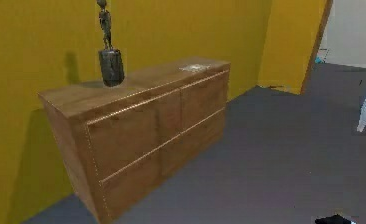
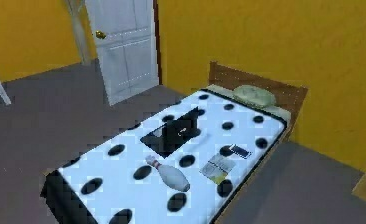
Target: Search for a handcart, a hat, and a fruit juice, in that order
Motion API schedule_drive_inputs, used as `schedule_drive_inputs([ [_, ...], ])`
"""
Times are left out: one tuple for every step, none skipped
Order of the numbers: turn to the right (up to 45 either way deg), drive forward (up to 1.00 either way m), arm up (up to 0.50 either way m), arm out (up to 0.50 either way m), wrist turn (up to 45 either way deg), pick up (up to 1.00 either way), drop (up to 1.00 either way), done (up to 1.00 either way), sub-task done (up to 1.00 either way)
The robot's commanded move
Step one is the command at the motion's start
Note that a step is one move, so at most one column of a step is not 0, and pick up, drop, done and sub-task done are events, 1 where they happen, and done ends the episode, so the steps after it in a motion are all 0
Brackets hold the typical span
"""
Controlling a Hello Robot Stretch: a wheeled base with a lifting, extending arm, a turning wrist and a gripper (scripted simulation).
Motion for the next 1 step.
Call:
schedule_drive_inputs([
  [0.0, 0.25, 0.00, 0.00, 0.0, 0.00, 0.00, 0.00, 0.00],
])
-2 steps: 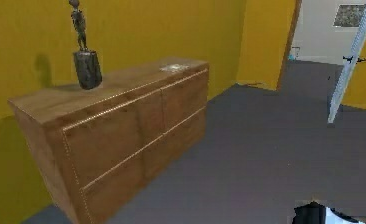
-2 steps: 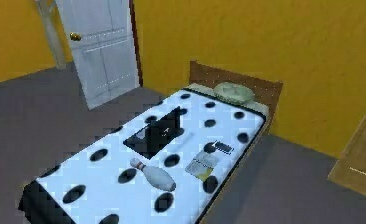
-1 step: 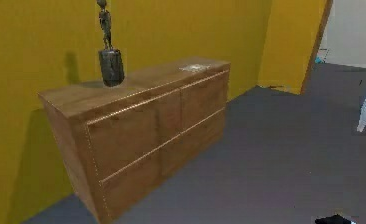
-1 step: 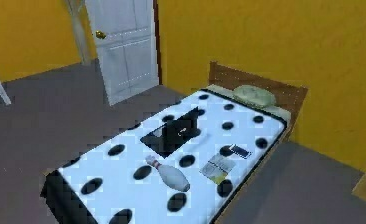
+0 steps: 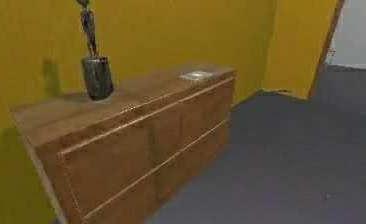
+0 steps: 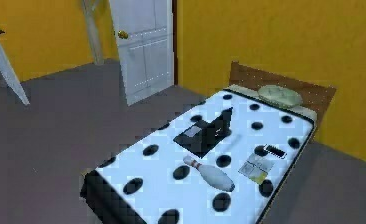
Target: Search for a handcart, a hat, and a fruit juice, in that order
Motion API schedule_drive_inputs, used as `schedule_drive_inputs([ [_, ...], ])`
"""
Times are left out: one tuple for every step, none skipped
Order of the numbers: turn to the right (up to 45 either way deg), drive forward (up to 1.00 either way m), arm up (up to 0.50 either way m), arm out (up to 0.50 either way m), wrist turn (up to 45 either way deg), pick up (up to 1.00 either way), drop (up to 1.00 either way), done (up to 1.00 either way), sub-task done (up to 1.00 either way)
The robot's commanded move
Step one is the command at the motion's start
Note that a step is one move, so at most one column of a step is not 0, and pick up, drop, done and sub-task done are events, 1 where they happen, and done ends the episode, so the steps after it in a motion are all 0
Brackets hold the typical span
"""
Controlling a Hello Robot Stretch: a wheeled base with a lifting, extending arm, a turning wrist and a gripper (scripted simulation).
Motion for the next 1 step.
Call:
schedule_drive_inputs([
  [27.0, 0.00, 0.00, 0.00, 0.0, 0.00, 0.00, 0.00, 0.00],
])
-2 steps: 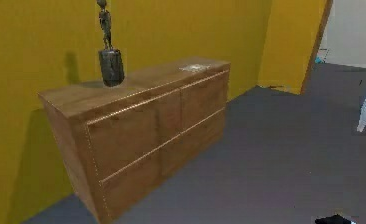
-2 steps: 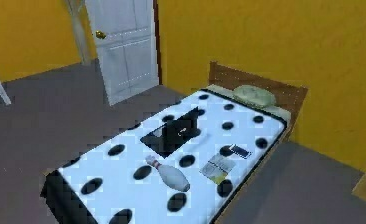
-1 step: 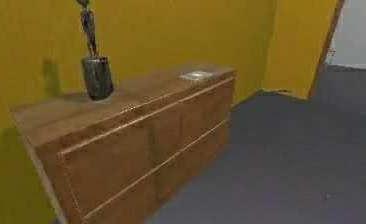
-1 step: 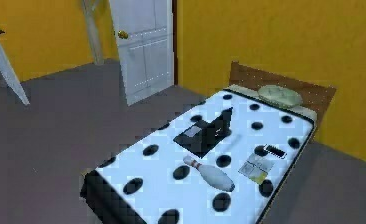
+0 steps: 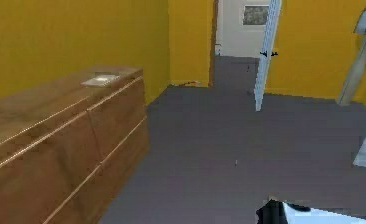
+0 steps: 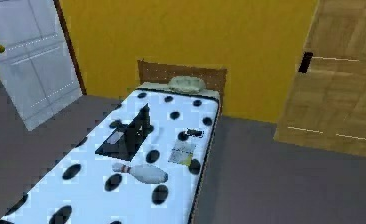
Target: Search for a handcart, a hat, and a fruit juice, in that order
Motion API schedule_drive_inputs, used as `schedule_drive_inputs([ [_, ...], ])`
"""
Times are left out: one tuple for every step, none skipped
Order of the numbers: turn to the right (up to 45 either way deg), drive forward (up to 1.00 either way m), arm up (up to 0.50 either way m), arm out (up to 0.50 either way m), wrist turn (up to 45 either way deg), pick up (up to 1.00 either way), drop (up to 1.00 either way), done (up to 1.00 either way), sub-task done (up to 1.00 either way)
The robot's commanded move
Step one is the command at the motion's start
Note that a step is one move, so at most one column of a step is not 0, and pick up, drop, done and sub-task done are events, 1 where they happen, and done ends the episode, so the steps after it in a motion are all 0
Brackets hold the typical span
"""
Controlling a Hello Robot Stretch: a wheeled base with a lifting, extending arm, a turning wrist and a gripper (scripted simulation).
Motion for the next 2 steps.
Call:
schedule_drive_inputs([
  [0.0, 1.00, 0.00, 0.00, 0.0, 0.00, 0.00, 0.00, 0.00],
  [3.0, 0.00, 0.00, 0.00, 0.0, 0.00, 0.00, 0.00, 0.00],
])
